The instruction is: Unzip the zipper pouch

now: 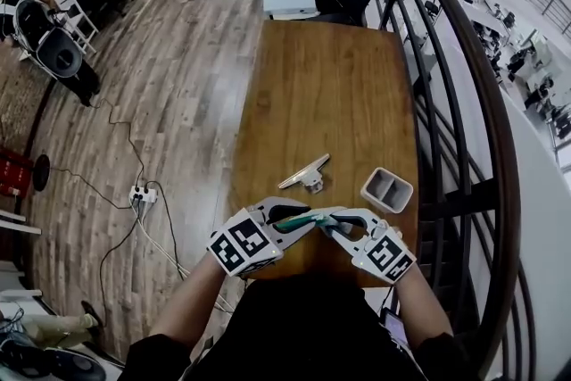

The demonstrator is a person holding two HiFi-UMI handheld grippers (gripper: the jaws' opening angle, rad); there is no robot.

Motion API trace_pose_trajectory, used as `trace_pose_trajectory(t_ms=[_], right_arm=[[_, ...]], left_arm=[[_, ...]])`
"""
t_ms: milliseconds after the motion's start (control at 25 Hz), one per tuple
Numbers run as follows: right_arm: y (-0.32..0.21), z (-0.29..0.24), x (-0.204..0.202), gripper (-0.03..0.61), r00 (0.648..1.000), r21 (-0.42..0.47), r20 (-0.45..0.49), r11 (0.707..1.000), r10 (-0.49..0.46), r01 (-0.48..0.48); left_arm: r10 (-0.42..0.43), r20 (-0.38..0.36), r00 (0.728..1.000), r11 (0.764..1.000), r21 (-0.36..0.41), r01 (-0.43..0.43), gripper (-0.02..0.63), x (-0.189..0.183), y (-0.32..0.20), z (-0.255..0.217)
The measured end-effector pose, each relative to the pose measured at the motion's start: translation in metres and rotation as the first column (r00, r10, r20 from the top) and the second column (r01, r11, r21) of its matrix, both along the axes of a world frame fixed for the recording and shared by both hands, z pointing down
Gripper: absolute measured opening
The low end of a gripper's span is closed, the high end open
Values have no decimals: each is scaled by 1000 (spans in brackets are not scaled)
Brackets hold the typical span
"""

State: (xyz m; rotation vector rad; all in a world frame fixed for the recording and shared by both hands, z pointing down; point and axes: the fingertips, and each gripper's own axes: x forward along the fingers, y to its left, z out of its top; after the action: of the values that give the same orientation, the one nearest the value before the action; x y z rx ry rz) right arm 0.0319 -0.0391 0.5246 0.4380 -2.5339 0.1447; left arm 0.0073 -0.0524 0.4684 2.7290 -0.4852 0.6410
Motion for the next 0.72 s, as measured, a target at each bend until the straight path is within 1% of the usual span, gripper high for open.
trace_pose_trajectory(t_ms=[40,120,240,440,520,600,720], right_arm=[[1,0,0,60,1000,0,-4,1000,0,0],[2,0,-1,60,1000,-4,-7,1000,4,-4],[4,2,-1,60,1000,-5,-14,1000,9,-9],[7,6,1,60,1000,0,-28,1000,14,-14],[8,7,2,59,999,-2,-30,1000,20,-21],[7,9,2,60,999,-3,-33,1000,26,-26],[8,11,2,59,999,-4,-42,1000,29,-29]], left_arm=[[21,22,1000,1000,19,-21,97,3,-1,0],[62,46,997,997,33,-64,105,8,-1,-1],[110,56,992,993,31,-112,138,15,4,-1],[157,83,984,987,6,-158,141,25,10,11],[169,99,981,985,6,-171,138,26,12,15],[168,107,980,985,15,-171,100,27,12,15],[157,96,983,987,3,-158,73,27,10,14]])
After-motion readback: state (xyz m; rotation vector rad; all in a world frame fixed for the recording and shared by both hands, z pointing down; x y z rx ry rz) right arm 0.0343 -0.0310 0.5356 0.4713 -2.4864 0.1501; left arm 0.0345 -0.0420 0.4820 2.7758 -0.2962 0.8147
